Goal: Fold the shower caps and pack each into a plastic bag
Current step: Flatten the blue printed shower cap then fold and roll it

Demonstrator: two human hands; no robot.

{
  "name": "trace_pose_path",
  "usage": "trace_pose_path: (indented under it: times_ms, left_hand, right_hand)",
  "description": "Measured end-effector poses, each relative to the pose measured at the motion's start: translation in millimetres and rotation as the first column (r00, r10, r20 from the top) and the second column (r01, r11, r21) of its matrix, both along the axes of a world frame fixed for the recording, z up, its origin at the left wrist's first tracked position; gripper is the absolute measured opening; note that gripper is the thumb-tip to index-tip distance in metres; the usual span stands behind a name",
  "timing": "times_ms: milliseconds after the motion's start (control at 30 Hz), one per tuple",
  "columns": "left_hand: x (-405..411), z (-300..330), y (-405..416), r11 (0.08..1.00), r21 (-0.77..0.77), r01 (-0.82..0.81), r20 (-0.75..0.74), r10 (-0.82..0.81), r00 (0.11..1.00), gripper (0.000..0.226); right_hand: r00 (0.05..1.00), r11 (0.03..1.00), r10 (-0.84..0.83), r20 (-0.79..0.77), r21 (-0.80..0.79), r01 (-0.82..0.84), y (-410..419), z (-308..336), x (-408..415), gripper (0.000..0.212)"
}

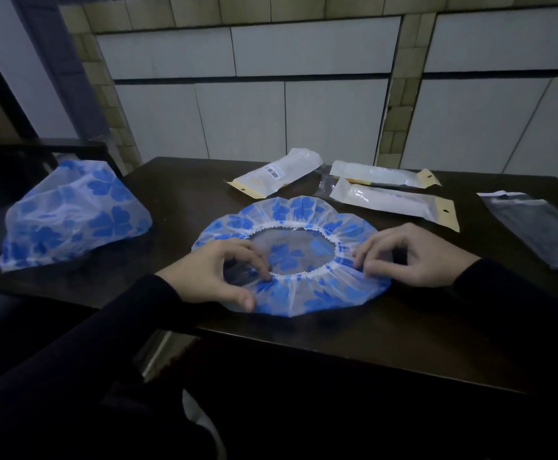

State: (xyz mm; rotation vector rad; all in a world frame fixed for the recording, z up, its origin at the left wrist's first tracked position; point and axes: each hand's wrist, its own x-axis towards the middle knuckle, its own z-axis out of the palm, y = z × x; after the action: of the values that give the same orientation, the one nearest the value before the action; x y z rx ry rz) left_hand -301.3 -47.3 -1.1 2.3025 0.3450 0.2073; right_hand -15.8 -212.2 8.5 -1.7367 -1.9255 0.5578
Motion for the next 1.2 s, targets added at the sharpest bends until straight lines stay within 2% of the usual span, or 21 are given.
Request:
trace_pose_path:
  times_ms: [100,167,233,333,400,467,533,567,667,767,867,933,1033,1133,1200]
  left_hand:
    - [-1.5,-0.1,2.4,0.999,0.039,0.004,-0.047,-0.002,0.999,0.065]
    - [-2.5,-0.3,3.1,0.996,0.084,0.016,-0.074,-0.010,0.997,0.065]
    - [-2.7,-0.6,2.8,0.993,0.117,0.017,-0.084,-0.007,0.996,0.064]
    - [-2.7,-2.1,3.4,0.994,0.112,0.002,-0.076,0.006,0.997,0.060]
    - [-4.2,-2.3,4.8,0.994,0.110,-0.015,-0.055,0.021,0.998,0.056]
    - [-5.0,-1.1,5.9,0.992,0.119,-0.046,-0.029,0.050,0.998,0.042]
    - [-4.9,1.9,8.4,0.992,0.067,-0.105,0.040,0.103,0.994,0.021]
    - [-5.1,3.9,10.3,0.986,0.041,-0.159,0.072,0.156,0.985,0.021]
    - [-6.1,9.2,17.6,0.958,-0.059,-0.282,0.068,0.285,0.956,0.044]
    - [-1.0,11.5,19.4,0.923,-0.097,-0.371,0.103,0.380,0.919,0.044]
    - [7.2,12.7,26.9,0.837,0.102,-0.538,0.155,0.521,0.840,0.043]
    - [10.8,12.5,33.3,0.756,0.253,-0.604,0.147,0.587,0.796,0.045]
    - [15.6,3.8,43.4,0.719,0.368,-0.590,0.021,0.628,0.778,0.041]
    - [23.1,-4.7,49.9,0.700,0.453,-0.552,-0.102,0.656,0.748,0.036]
    - [25.5,-2.7,51.3,0.670,0.501,-0.547,-0.120,0.680,0.723,0.032]
  right_hand:
    - [0.999,0.998,0.030,-0.023,-0.055,-0.031,-0.7,-0.4,1.7,0.006]
    - [0.998,0.987,0.064,-0.006,-0.151,-0.064,-1.7,0.4,2.8,0.026]
    - [0.998,0.982,0.062,0.022,-0.181,-0.057,-2.1,1.4,2.4,0.027]
    - [0.998,0.992,0.038,0.042,-0.124,-0.032,-0.5,1.7,-1.0,0.012]
    - [0.999,0.999,-0.035,-0.007,-0.035,0.035,0.8,-0.4,-3.0,0.007]
    - [0.987,0.987,-0.155,-0.053,0.040,0.157,1.6,-2.5,-5.5,0.010]
    - [0.973,0.968,-0.219,-0.072,0.112,0.226,1.4,-2.2,-6.7,0.024]
    - [0.972,0.966,-0.216,-0.094,0.126,0.227,-0.1,-1.4,-6.3,0.029]
    - [0.986,0.984,-0.152,-0.073,0.087,0.158,-3.7,2.8,-8.2,0.029]
    - [0.975,0.973,-0.193,-0.109,0.105,0.204,4.8,-0.5,-10.4,0.026]
    - [0.932,0.919,-0.331,-0.147,0.173,0.353,23.9,-4.4,-9.6,0.015]
    - [0.903,0.884,-0.417,-0.101,0.185,0.429,36.0,-6.6,-6.1,0.023]
    - [0.840,0.842,-0.539,0.068,0.083,0.533,48.4,-8.8,-4.8,0.027]
    - [0.798,0.808,-0.572,0.189,-0.032,0.588,53.1,-10.6,-8.1,0.025]
    - [0.763,0.797,-0.585,0.274,0.019,0.604,52.8,-7.5,-11.9,0.026]
